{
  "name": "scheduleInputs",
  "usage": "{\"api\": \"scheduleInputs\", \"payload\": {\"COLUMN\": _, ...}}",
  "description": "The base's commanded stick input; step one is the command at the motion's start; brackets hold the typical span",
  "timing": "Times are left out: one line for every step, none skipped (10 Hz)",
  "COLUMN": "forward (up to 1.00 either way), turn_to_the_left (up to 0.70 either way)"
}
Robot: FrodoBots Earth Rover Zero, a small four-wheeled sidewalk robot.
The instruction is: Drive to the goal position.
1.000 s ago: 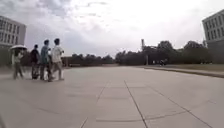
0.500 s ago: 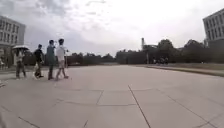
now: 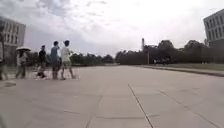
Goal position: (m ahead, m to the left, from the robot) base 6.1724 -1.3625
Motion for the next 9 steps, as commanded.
{"api": "scheduleInputs", "payload": {"forward": 0.7, "turn_to_the_left": 0.0}}
{"api": "scheduleInputs", "payload": {"forward": 0.7, "turn_to_the_left": 0.0}}
{"api": "scheduleInputs", "payload": {"forward": 0.7, "turn_to_the_left": 0.0}}
{"api": "scheduleInputs", "payload": {"forward": 0.7, "turn_to_the_left": 0.0}}
{"api": "scheduleInputs", "payload": {"forward": 0.7, "turn_to_the_left": 0.0}}
{"api": "scheduleInputs", "payload": {"forward": 0.7, "turn_to_the_left": 0.0}}
{"api": "scheduleInputs", "payload": {"forward": 0.7, "turn_to_the_left": 0.0}}
{"api": "scheduleInputs", "payload": {"forward": 0.7, "turn_to_the_left": 0.0}}
{"api": "scheduleInputs", "payload": {"forward": 0.7, "turn_to_the_left": 0.0}}
